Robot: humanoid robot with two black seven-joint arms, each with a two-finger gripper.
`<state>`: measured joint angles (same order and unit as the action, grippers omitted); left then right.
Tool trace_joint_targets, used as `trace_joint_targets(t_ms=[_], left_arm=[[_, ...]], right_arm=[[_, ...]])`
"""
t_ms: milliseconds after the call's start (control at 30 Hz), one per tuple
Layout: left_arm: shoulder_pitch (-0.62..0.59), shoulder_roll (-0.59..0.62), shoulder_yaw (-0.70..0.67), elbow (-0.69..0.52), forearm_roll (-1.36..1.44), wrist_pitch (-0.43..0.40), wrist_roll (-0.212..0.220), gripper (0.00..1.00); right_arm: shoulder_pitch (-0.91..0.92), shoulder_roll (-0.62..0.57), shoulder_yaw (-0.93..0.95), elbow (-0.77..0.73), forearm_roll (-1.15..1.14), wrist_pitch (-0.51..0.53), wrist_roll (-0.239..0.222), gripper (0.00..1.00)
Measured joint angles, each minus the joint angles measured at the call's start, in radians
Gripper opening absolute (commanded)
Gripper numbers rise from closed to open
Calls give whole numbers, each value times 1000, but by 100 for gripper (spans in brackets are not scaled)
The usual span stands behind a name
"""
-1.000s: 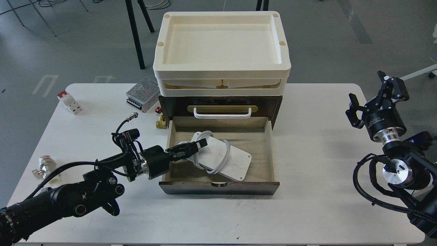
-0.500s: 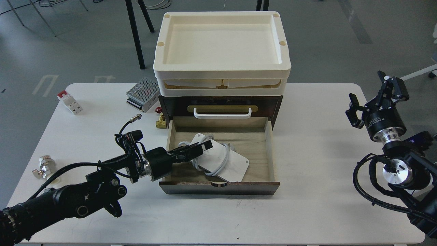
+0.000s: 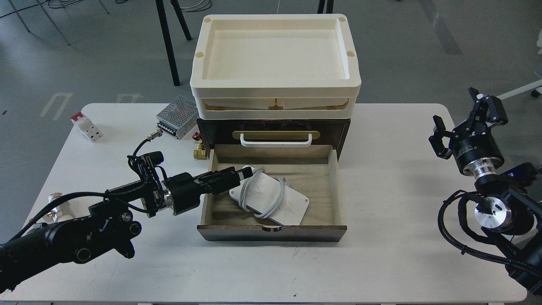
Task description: Put charging cable into cabinet
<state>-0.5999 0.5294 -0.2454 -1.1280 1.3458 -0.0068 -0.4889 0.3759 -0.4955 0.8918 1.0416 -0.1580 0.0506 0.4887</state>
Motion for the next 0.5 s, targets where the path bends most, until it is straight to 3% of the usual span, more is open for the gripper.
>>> trace_joint_targets(t_ms=[267,500], left_arm=[[0,201,-23,-219,-5,-3,0,83],[67,365,-104,-238,-313,-2,0,84]], right_arm=[[0,0,1,0,0,0,0,99],[0,0,1,0,0,0,0,99]])
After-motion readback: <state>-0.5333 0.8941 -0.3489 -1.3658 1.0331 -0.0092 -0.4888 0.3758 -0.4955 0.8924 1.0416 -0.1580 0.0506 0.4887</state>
